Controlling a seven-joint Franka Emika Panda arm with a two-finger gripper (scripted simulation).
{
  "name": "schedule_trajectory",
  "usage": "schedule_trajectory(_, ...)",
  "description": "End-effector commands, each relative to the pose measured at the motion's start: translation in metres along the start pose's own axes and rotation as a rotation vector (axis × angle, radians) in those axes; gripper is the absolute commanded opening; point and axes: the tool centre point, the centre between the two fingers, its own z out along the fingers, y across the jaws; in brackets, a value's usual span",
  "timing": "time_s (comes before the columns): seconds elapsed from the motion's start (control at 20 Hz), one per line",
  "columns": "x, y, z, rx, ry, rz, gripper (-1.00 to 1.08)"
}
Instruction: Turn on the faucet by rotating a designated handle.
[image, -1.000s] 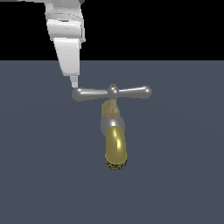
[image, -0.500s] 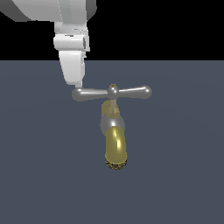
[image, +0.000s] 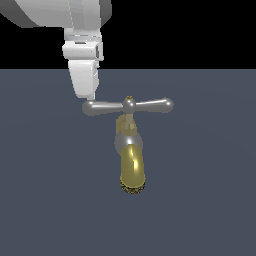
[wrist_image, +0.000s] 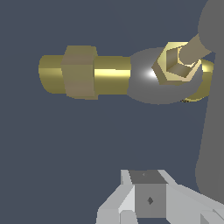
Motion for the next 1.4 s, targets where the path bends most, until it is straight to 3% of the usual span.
schedule_trajectory(0.0, 0.0, 0.0, 0.0, 0.0, 0.0, 0.0, -1.0)
schedule_trajectory(1.35, -0.008, 0.076, 0.0, 0.0, 0.0, 0.0, -1.0)
